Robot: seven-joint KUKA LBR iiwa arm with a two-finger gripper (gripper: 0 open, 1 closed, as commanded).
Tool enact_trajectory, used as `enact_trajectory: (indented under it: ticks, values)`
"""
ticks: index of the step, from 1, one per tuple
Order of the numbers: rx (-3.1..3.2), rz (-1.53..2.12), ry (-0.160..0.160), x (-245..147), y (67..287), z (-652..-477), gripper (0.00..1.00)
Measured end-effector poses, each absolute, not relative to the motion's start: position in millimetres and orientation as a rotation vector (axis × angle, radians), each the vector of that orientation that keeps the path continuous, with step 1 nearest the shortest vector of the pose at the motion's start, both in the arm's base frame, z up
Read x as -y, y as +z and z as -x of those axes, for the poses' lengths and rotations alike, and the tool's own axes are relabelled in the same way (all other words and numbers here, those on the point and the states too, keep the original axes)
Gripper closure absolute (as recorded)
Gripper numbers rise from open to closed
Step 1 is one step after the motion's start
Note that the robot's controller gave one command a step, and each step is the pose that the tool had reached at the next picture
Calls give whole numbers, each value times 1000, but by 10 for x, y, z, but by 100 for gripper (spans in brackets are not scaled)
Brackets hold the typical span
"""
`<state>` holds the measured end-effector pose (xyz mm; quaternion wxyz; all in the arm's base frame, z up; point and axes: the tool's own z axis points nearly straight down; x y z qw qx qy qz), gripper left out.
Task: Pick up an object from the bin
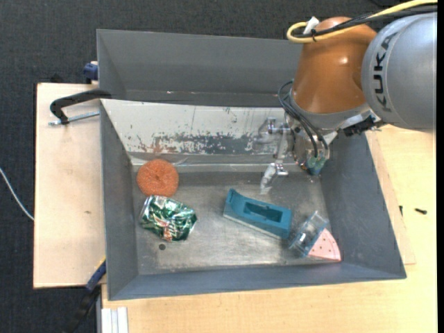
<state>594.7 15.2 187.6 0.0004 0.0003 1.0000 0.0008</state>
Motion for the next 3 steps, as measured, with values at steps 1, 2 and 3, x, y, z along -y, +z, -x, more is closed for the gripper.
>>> enact_trajectory:
  ticks: [1, 2, 3]
  values:
    - [-3141, -1, 2, -152, 1876, -5947, 0]
    - [-3162, -103, -1, -117, 791, -5602, 100]
    - [-3162, -103, -1, -117, 791, -5602, 100]
